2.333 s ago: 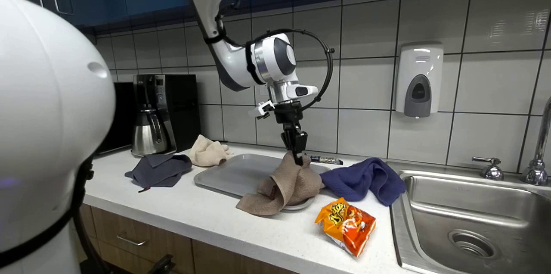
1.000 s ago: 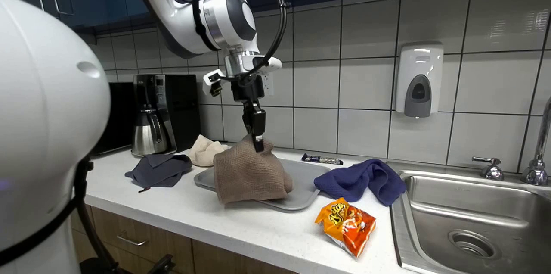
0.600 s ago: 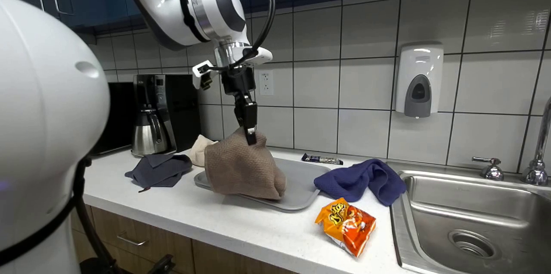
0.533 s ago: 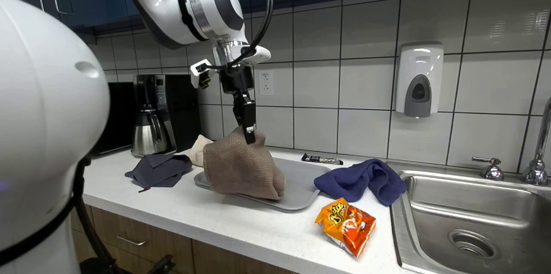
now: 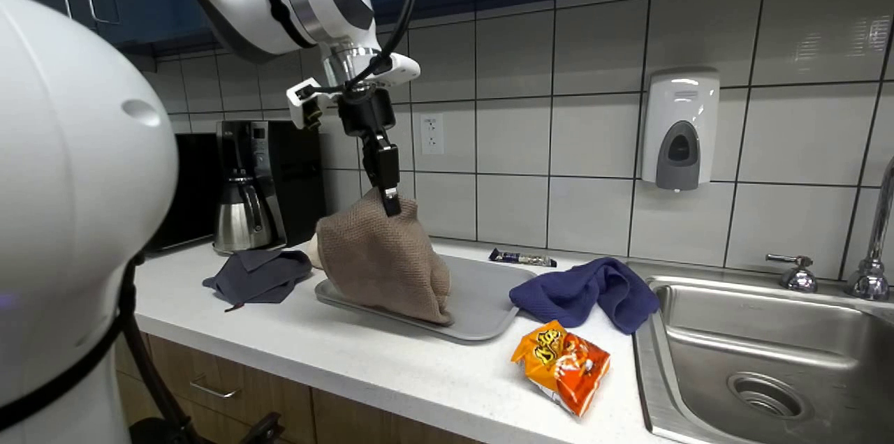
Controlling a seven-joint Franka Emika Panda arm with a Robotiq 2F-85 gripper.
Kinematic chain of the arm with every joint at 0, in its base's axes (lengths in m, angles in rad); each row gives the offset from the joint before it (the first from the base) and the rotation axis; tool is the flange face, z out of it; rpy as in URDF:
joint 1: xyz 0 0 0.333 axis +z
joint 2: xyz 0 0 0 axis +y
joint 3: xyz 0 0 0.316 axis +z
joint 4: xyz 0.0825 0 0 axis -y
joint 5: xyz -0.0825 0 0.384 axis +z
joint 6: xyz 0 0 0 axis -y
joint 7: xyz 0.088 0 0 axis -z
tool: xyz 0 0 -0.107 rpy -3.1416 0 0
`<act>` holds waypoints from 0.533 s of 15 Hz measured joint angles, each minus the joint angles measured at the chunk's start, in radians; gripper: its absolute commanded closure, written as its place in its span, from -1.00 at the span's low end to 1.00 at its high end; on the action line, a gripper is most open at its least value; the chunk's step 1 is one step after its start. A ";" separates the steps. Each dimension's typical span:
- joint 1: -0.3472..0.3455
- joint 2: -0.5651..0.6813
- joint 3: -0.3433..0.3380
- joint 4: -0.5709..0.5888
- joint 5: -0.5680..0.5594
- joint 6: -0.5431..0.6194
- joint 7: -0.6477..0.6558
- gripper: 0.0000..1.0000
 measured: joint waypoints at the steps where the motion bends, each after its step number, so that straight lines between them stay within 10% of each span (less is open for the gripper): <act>1: 0.000 -0.006 0.005 0.000 0.000 -0.002 0.000 0.98; 8: 0.001 -0.019 0.041 -0.009 0.033 -0.021 0.000 0.98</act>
